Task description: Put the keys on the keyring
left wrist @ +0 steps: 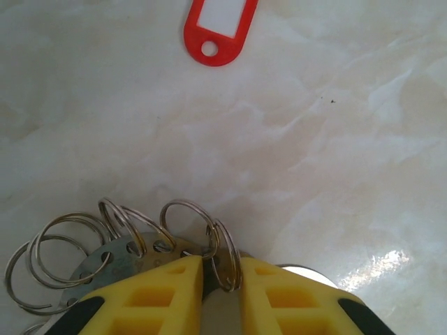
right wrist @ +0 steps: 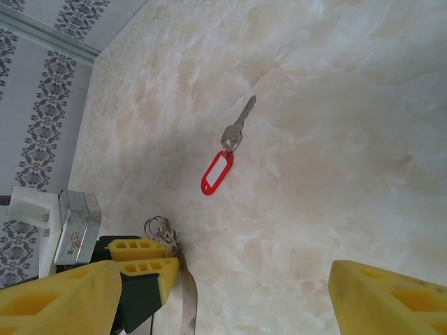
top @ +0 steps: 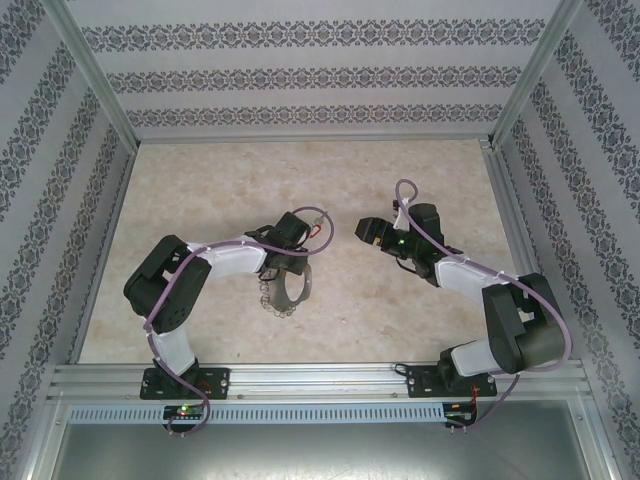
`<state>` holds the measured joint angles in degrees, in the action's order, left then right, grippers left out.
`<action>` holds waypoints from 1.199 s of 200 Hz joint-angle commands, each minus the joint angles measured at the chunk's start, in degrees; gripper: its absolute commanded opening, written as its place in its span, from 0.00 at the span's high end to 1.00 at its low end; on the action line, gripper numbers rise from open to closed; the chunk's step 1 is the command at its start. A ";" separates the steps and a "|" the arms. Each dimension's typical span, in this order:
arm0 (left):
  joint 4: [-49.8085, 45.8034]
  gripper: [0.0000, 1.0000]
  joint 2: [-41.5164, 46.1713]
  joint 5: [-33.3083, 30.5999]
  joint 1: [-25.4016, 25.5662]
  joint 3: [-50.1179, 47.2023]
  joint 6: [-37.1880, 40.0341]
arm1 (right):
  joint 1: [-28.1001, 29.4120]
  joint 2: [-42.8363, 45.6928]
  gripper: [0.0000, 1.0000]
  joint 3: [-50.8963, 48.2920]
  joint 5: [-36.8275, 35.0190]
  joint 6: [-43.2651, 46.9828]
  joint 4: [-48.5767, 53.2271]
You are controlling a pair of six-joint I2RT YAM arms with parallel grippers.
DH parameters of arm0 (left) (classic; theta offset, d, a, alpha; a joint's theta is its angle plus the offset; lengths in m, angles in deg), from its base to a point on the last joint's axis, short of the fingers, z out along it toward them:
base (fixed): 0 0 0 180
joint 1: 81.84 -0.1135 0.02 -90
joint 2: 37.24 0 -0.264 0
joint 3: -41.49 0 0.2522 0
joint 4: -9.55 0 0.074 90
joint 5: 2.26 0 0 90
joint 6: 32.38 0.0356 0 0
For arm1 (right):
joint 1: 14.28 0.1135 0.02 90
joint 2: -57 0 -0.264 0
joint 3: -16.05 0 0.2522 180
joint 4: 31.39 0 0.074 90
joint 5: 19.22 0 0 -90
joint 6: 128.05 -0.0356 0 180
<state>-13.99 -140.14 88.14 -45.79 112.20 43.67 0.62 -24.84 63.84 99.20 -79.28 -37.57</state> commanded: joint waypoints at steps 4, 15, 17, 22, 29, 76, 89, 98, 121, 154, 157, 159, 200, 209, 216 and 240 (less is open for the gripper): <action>0.83 0.83 0.35 -1.46 0.82 0.24 0.07 | 0.78 -0.49 0.22 1.40 1.51 0.76 -1.19; 0.84 0.87 0.16 -1.42 0.77 0.52 0.41 | 0.78 -0.56 0.22 1.53 2.00 1.10 -0.83; 0.80 0.87 0.15 -1.45 0.77 0.60 0.48 | 0.76 -0.63 0.22 1.61 2.12 1.25 -0.65; 0.79 0.89 0.08 -1.45 0.77 0.78 0.70 | 0.77 -0.64 0.23 1.71 2.51 1.52 -0.31; 0.68 0.93 0.06 -1.38 0.82 0.95 1.00 | 0.75 -0.70 0.22 1.75 3.13 1.97 -0.19; -3.28 1.00 1.93 5.14 0.86 3.47 4.79 | 1.64 1.33 0.02 2.13 2.09 4.61 4.24; -7.84 1.00 1.28 8.33 0.95 5.99 7.25 | 2.12 2.66 0.02 2.03 -0.64 5.40 5.97; -11.02 1.00 0.94 8.78 1.32 7.83 8.54 | 2.52 3.61 0.02 2.01 -1.96 6.04 6.87; -13.23 1.00 2.10 10.75 1.50 8.73 11.85 | 2.26 5.14 0.02 2.02 -1.21 6.81 7.06; -12.72 1.00 3.55 17.31 1.30 8.36 18.25 | 1.37 3.95 0.10 2.35 6.11 9.33 3.04; -12.78 1.00 3.64 17.98 1.30 8.51 18.86 | 1.27 3.71 0.11 2.53 6.75 9.51 2.62; -12.80 1.00 3.72 18.65 1.32 8.57 19.14 | 1.21 3.49 0.12 2.58 7.13 9.61 2.30; -13.69 1.00 7.41 26.26 0.53 9.92 24.16 | 0.24 0.98 0.30 3.67 15.56 11.52 -4.26; -14.47 1.00 8.40 27.40 0.13 10.65 24.82 | 0.37 1.10 0.34 3.94 16.44 12.24 -4.76; -15.08 1.00 9.09 28.17 -0.14 11.21 25.34 | 0.27 1.37 0.37 4.03 16.94 12.91 -5.15; -16.91 1.00 11.39 30.32 -1.28 13.40 26.94 | -0.02 2.59 0.44 4.45 19.43 14.93 -5.80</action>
<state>-28.15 -132.55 113.65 -45.70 122.06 66.29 1.21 -23.53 66.44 113.28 -67.83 -39.52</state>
